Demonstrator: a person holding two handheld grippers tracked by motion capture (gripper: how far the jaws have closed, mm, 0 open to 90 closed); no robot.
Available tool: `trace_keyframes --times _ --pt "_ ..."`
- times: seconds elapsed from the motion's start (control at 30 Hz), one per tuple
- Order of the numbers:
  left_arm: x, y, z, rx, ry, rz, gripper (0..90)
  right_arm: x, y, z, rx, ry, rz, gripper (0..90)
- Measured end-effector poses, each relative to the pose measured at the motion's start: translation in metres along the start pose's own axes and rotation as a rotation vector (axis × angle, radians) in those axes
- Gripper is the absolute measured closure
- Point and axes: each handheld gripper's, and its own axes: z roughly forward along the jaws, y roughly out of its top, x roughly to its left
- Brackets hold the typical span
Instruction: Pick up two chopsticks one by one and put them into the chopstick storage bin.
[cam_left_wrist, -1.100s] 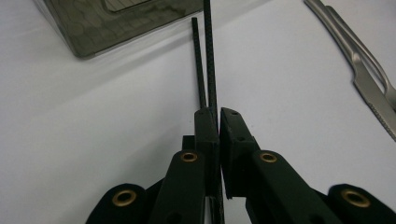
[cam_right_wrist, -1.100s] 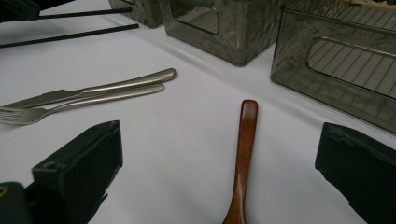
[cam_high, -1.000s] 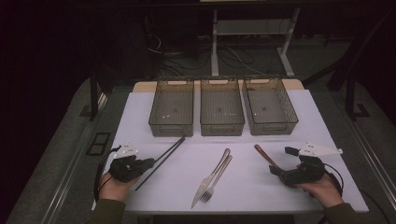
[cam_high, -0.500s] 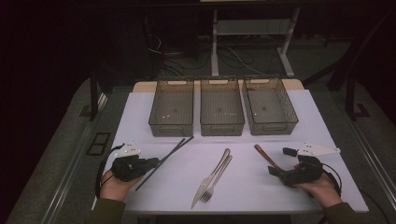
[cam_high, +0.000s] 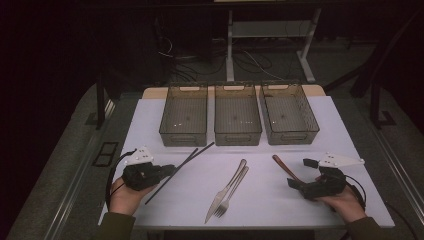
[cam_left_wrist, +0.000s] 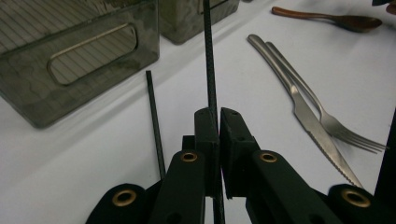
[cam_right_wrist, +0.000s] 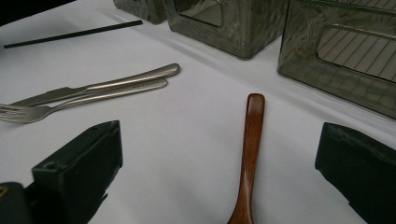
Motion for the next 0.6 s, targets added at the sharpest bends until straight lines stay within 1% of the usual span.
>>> trace_keyframes --times 0.13,0.33,0.6 --pt "0.0 0.006 0.001 -0.009 0.0 0.001 85.4 0.001 0.0 0.0 0.004 -0.004 -0.01 0.2" --pt "0.001 0.015 0.007 -0.022 0.001 0.01 85.4 0.001 0.0 0.0 0.004 -0.009 -0.01 0.2" --pt "0.002 0.025 0.015 -0.026 0.024 -0.005 85.4 0.0 0.0 -0.001 0.001 -0.01 -0.007 0.2"
